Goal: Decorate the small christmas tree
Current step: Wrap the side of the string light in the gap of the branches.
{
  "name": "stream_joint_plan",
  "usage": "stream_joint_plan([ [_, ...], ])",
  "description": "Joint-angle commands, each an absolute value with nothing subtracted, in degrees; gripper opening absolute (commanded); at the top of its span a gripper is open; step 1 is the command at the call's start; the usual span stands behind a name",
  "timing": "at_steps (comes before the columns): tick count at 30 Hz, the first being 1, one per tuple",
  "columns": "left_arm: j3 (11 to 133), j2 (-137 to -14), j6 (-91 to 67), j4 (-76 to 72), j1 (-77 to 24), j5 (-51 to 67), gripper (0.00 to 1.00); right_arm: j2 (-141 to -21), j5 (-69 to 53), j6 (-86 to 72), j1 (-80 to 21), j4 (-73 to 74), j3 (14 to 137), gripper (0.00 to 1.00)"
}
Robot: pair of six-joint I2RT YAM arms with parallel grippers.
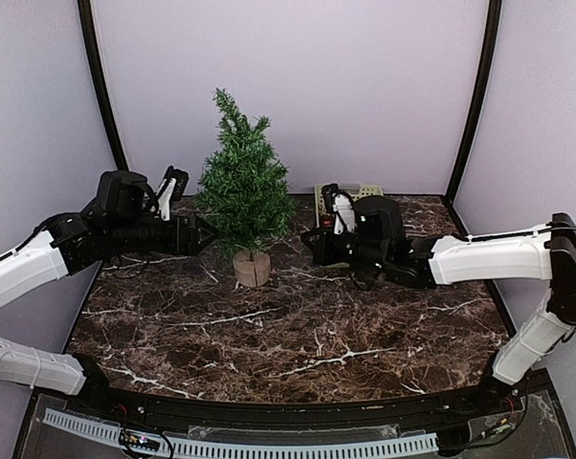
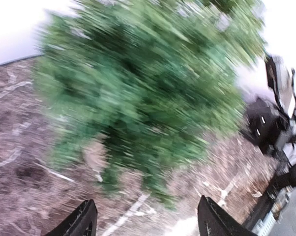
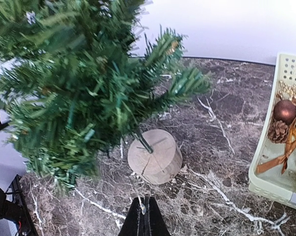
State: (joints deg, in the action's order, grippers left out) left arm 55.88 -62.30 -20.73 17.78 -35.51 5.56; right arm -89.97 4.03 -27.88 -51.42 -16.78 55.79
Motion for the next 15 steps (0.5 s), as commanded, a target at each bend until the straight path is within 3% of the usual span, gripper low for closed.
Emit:
stream_joint_plan([
  [1,54.5,-64.41,-25.48,18.37,-38.69,7.06,0.74,-87.16,3.19,-26.04,-51.24,-19.22,55.09,0.0],
  [7,53.19,-67.46,-26.74,12.36,-38.82,8.81,0.73,-84.62,3.09,-23.63,-52.2,-17.44,54.4,0.0],
  [11,53.52,-70.22,-26.77,10.39,-38.83,9.29,0.57,-82.55,3.79,-22.42,-53.2,-16.92,53.03,0.0],
  [15,53.53,-71.48,-26.87,10.15,-38.83,8.5,0.31,-81.14,4.22,-21.36,-54.43,-16.93,52.3,0.0],
])
